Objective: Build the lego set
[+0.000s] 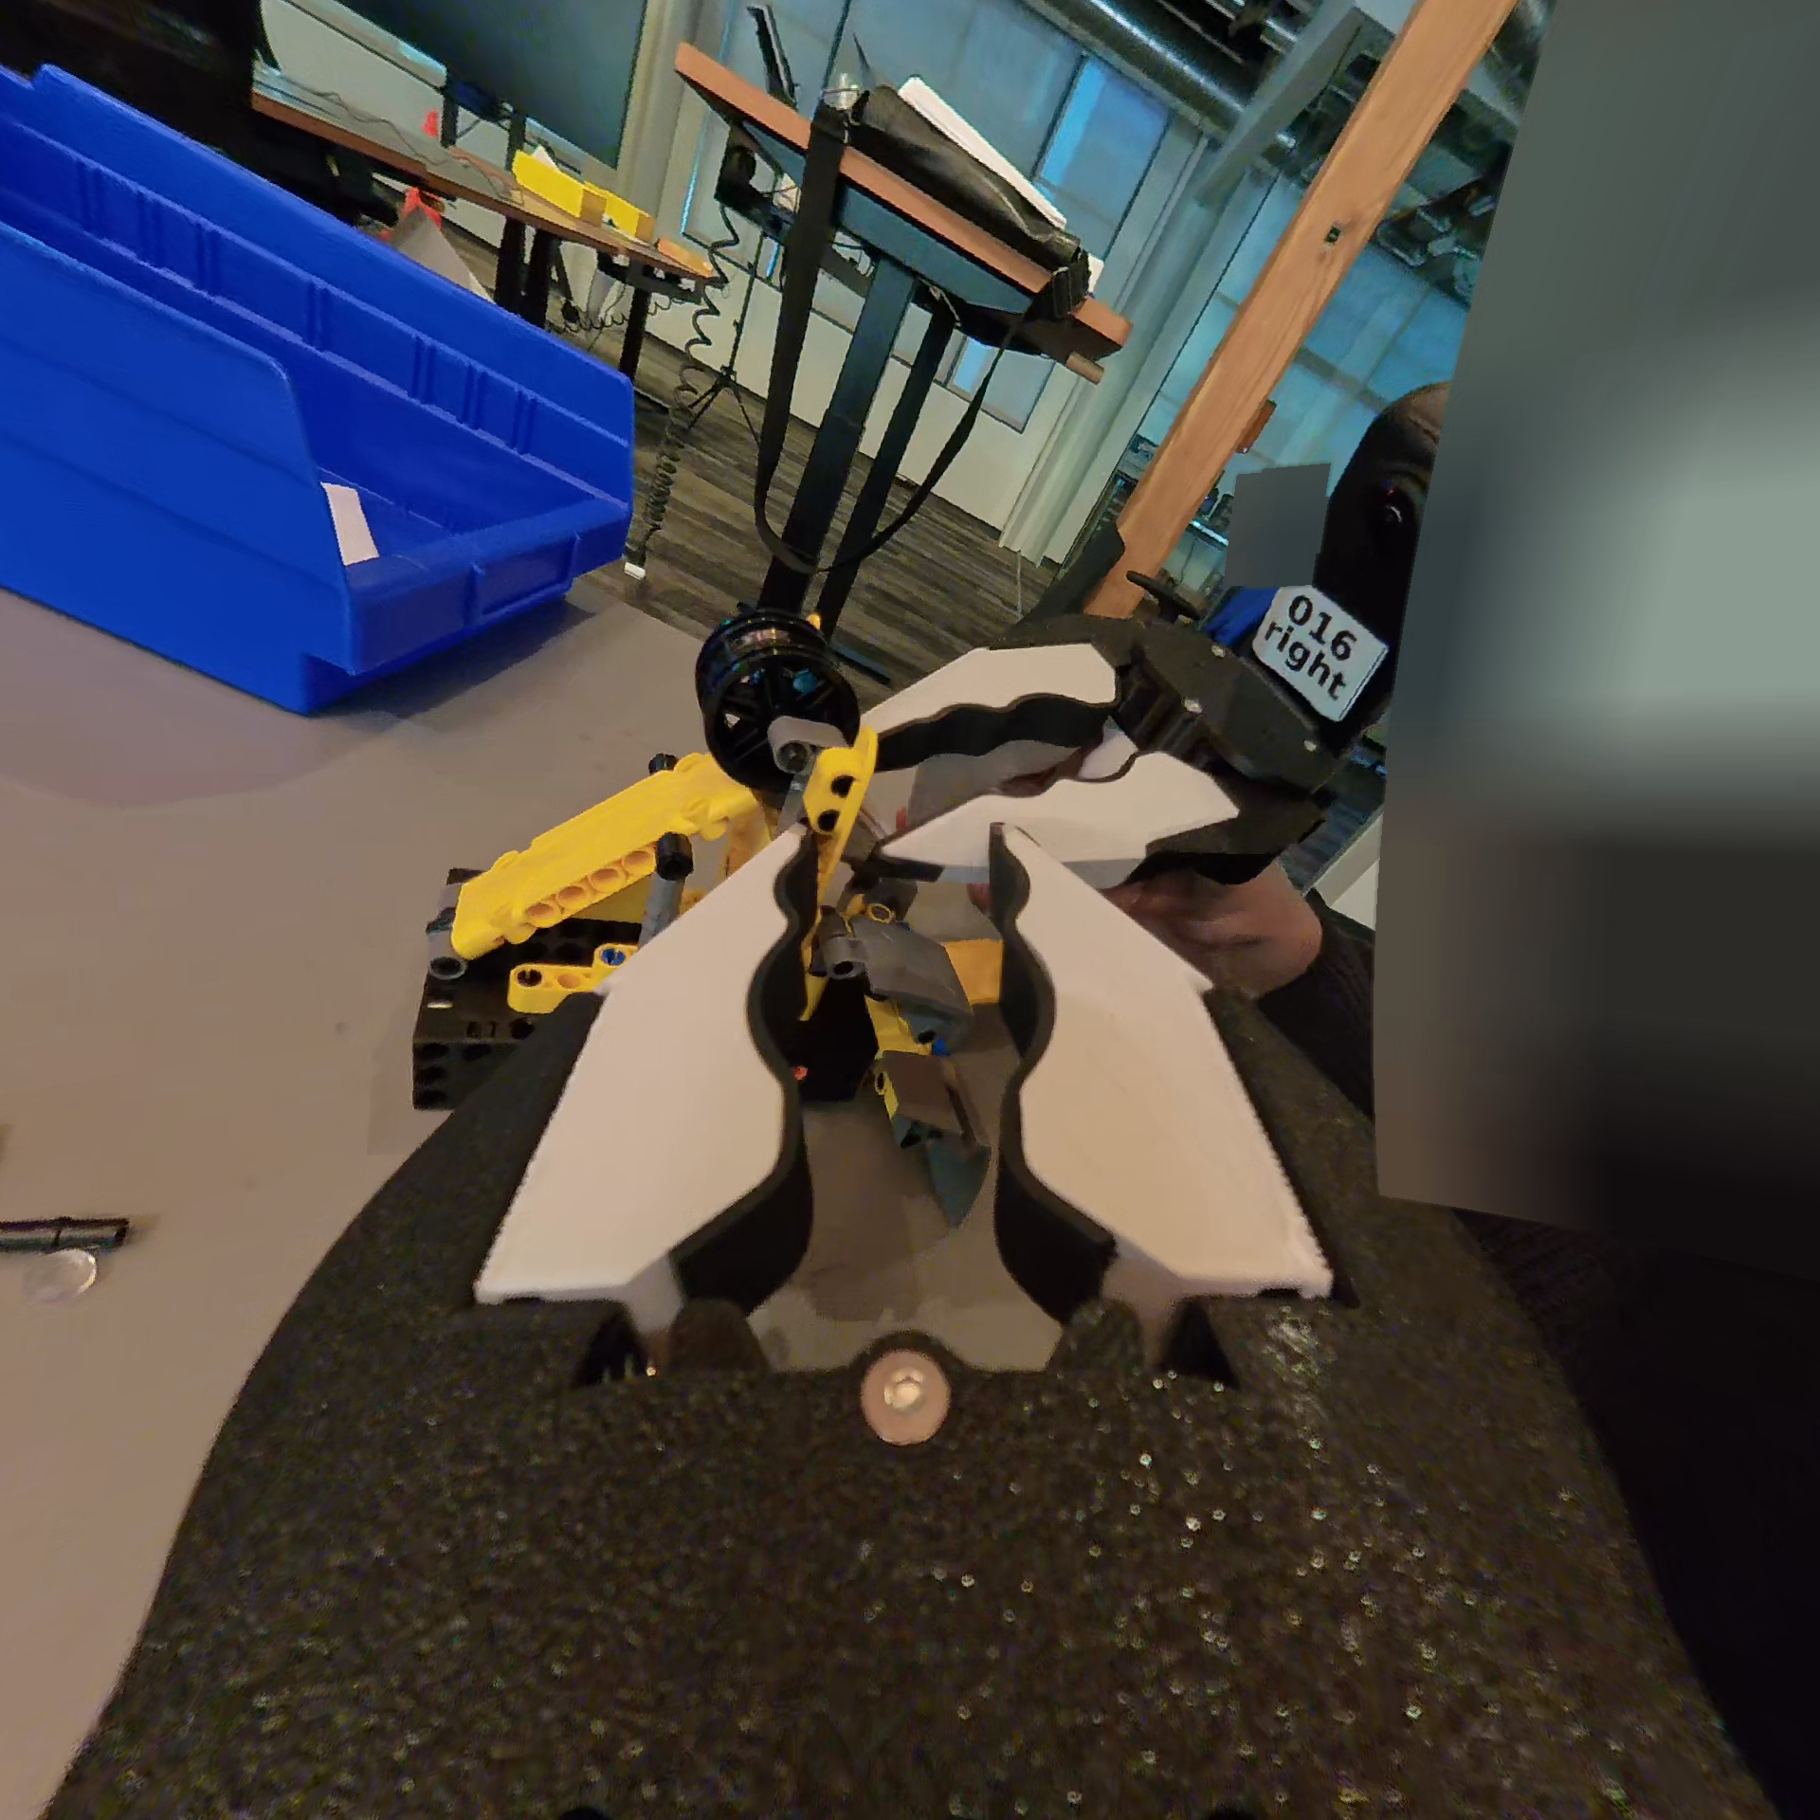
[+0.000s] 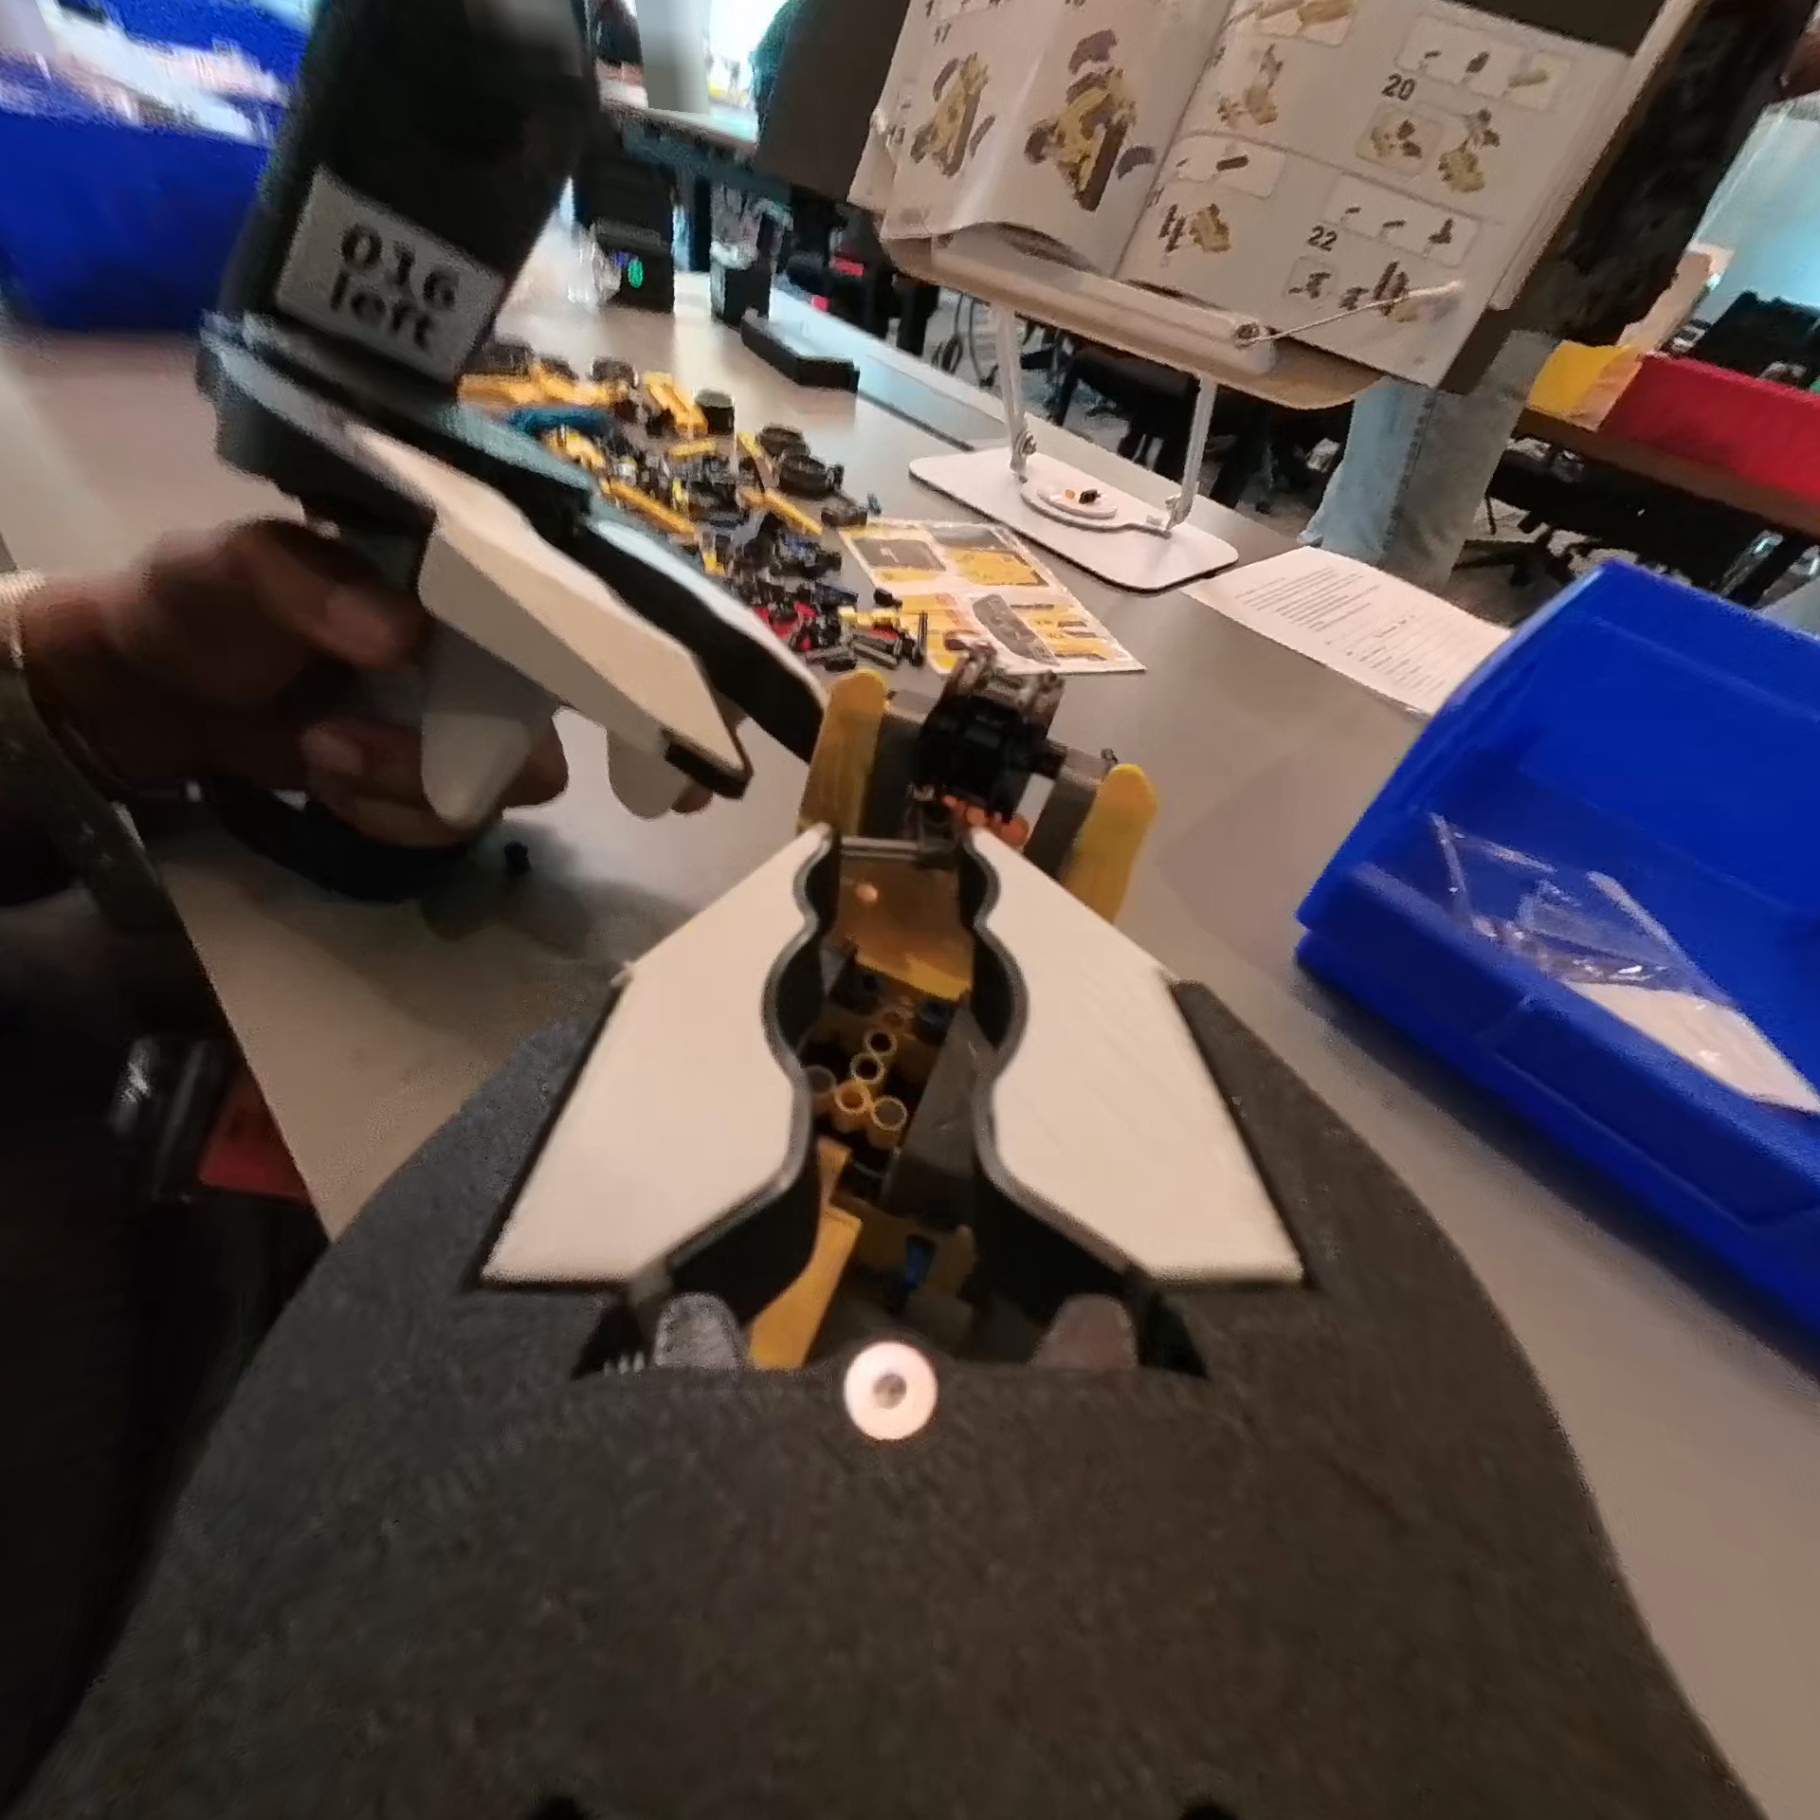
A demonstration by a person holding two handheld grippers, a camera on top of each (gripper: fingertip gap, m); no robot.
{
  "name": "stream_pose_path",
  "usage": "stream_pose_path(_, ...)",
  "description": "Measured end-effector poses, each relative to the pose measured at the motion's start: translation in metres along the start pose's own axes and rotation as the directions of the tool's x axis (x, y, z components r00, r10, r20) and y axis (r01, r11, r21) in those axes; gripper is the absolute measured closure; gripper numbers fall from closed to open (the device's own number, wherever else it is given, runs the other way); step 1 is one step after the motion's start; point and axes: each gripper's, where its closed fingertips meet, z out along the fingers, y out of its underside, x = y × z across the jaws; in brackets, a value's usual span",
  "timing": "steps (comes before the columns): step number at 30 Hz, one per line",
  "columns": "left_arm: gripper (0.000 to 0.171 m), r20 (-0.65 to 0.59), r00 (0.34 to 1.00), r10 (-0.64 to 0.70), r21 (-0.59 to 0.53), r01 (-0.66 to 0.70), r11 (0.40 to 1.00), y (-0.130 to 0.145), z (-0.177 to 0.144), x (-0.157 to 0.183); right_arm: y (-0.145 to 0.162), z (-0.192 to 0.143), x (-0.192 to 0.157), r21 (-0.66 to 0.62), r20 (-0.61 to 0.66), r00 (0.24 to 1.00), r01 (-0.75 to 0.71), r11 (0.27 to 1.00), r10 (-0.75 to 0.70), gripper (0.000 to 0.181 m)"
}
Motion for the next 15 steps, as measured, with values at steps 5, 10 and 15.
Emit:
stream_pose_path(5,0.138,-0.015,1.000,0.002,-0.009,-0.002,1.000,0.0016,0.0013,0.0027,0.0046,0.0005,0.0004,-0.027,0.015,0.999,0.029,0.999,-0.029,0.158)
stream_pose_path(10,0.138,-0.020,1.000,0.002,-0.009,-0.002,1.000,0.0018,0.0012,0.0035,0.0023,0.0001,-0.0012,-0.048,0.017,0.999,0.045,0.998,-0.045,0.158)
stream_pose_path(15,0.137,0.001,1.000,0.011,-0.006,-0.011,1.000,0.0013,0.0031,0.0019,0.0051,0.0016,0.0017,-0.116,-0.043,0.991,0.120,0.986,-0.125,0.158)
